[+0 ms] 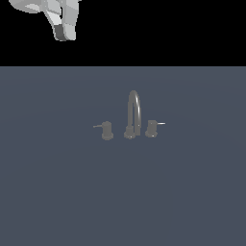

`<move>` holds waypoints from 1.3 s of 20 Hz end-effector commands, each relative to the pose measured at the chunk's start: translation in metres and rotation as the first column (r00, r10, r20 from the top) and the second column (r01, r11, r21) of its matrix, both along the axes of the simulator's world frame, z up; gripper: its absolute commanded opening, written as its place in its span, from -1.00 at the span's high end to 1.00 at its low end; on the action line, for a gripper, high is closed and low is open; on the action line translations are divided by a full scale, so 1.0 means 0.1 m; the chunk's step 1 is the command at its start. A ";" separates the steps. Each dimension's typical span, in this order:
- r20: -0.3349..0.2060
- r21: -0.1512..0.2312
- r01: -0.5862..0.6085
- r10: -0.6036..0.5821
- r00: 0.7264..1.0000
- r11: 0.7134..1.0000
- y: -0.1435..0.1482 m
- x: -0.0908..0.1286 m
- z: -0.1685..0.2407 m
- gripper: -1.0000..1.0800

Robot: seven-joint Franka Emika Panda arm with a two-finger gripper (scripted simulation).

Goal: Turn on the faucet by rotating a designated handle.

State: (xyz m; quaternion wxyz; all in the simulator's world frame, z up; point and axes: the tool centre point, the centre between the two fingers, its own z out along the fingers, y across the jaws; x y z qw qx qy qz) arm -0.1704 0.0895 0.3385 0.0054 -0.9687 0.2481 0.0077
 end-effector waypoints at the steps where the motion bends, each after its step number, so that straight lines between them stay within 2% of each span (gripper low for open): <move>1: 0.001 0.001 0.053 -0.053 0.999 0.999 0.08 0.11 -0.15 1.00; 7: 0.001 0.002 0.170 -0.170 0.985 0.985 0.23 0.40 -0.49 1.00; 13: 0.001 0.002 0.279 -0.279 0.960 0.960 0.33 0.68 -0.81 1.00; 20: 0.001 0.001 0.394 -0.394 0.919 0.919 0.40 1.01 -1.16 1.00; 26: 0.003 -0.002 0.488 -0.488 0.873 0.873 0.42 1.29 -1.47 1.00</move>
